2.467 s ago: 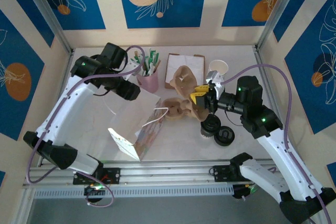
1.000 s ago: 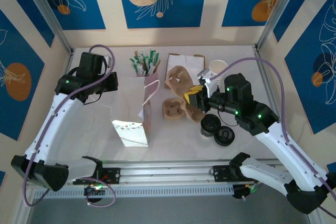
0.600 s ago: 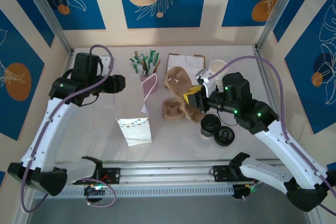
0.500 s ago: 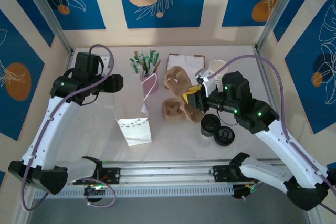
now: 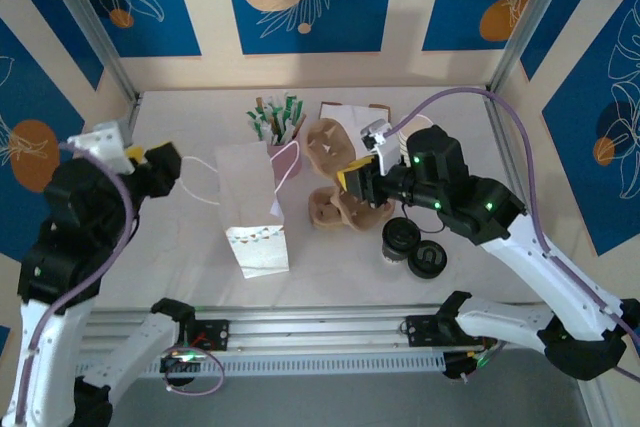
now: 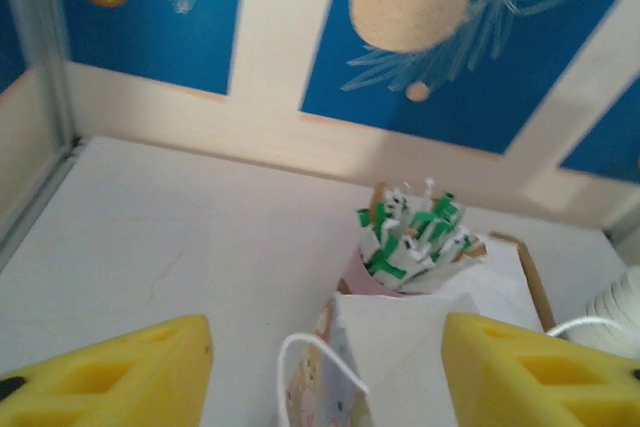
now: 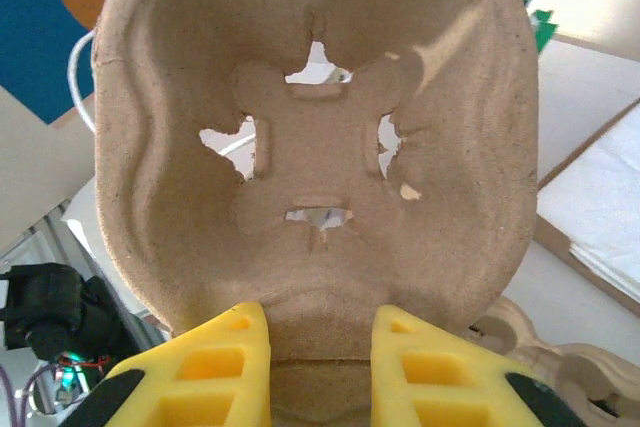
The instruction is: Pack the takeout coffee
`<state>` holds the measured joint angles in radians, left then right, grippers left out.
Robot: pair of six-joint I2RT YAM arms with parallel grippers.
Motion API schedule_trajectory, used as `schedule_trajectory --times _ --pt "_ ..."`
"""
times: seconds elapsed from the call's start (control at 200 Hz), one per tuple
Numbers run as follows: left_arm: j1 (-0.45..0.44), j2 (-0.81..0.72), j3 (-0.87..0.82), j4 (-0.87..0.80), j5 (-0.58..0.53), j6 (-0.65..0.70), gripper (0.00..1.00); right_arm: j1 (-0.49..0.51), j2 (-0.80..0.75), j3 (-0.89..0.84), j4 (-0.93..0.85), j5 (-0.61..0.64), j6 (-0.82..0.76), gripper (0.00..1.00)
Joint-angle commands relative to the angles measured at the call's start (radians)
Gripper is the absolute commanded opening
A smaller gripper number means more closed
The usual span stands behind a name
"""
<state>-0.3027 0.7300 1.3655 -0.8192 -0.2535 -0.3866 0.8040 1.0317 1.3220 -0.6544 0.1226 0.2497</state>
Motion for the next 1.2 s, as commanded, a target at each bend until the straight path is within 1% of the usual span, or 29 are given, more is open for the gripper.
schedule_trajectory --times 0.0,0.06,0.135,0.22,0.28,0.44,0.645,0.735,0.815,0.9,1.005,1.196 --pt "0.007 -0.032 -0.098 -0.099 -0.136 -0.085 0.56 0.064 -0.005 0.049 -0.001 0.086 0.013 0.06" --pt "0.007 -0.074 -0.168 -0.139 -0.126 -0.140 0.51 0.096 -0.005 0.060 0.016 0.120 0.004 0.05" --pt "0.008 -0.139 -0.287 -0.135 -0.085 -0.206 0.51 0.121 -0.005 0.072 0.040 0.148 0.004 0.05" --pt "0.008 -0.197 -0.398 -0.142 -0.085 -0.265 0.50 0.147 -0.004 0.086 0.066 0.173 0.006 0.05" --pt "0.008 -0.218 -0.462 -0.136 -0.063 -0.289 0.49 0.163 -0.004 0.093 0.085 0.200 0.013 0.05" --pt "0.008 -0.212 -0.624 -0.055 0.096 -0.339 0.48 0.192 0.014 0.128 0.107 0.205 0.035 0.05" --pt "0.006 -0.225 -0.864 0.152 0.274 -0.455 0.44 0.239 0.059 0.162 0.131 0.216 0.029 0.05" --pt "-0.007 -0.230 -0.990 0.291 0.354 -0.543 0.41 0.254 0.077 0.173 0.147 0.217 0.025 0.05" --pt "-0.041 -0.226 -1.102 0.441 0.413 -0.627 0.38 0.263 0.099 0.189 0.155 0.218 0.019 0.05" --pt "-0.097 -0.213 -1.157 0.533 0.411 -0.671 0.38 0.271 0.122 0.210 0.153 0.227 0.014 0.05" --pt "-0.165 -0.190 -1.158 0.559 0.368 -0.677 0.38 0.275 0.142 0.220 0.158 0.238 0.014 0.05" --pt "-0.300 -0.111 -1.194 0.713 0.337 -0.737 0.37 0.277 0.169 0.226 0.182 0.243 0.001 0.05"
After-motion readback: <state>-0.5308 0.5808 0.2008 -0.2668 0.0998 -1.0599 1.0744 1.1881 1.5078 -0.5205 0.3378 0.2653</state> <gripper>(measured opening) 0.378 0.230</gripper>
